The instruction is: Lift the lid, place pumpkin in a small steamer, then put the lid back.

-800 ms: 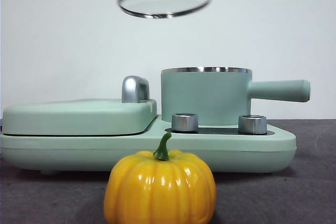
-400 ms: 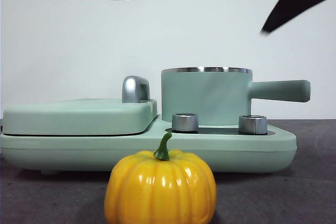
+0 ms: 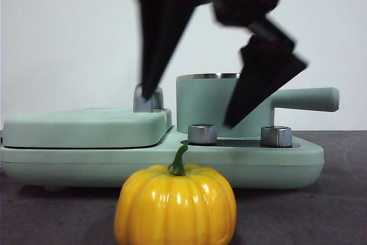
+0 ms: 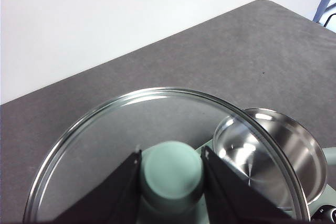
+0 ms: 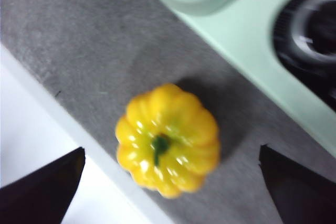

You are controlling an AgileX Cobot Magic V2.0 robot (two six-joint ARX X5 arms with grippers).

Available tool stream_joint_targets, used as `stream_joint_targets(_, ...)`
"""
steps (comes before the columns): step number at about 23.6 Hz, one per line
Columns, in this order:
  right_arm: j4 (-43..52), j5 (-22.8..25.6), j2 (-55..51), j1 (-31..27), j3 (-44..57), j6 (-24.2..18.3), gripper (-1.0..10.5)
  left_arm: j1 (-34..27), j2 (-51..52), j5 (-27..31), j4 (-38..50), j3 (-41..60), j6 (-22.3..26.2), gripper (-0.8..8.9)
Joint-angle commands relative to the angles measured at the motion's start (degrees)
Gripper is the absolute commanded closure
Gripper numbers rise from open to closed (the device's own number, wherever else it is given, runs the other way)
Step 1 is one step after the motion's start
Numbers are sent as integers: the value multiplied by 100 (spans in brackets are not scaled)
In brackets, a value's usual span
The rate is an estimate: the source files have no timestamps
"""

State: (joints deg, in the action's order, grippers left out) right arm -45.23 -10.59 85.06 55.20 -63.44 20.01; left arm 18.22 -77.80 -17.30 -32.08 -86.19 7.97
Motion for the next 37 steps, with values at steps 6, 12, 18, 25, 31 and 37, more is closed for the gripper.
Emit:
stream_joint_targets(6,201,219,737,387,-118,81,397,15,28,-26,125,-153,57,756)
stream_joint_targets(12,238,221,1034,566,-118,81,397,15,28,-26,118,-153,57,756)
stream_joint_targets(18,258,566,1381,662,-118,76,409,15,28,-26,116,-153,57,756)
stream_joint_targets(25,175,409,1370,640,-146,59,623,15,28,-26,114,-153,57,756)
stream_joint_targets(31,-1725,271,1340,293,-1709,-409,623,4,26,-26,42,-151,177,756)
stream_joint_targets(37,-2839,483,1384,-758,-3672,-933,623,-15,26,-26,37,-151,181,756)
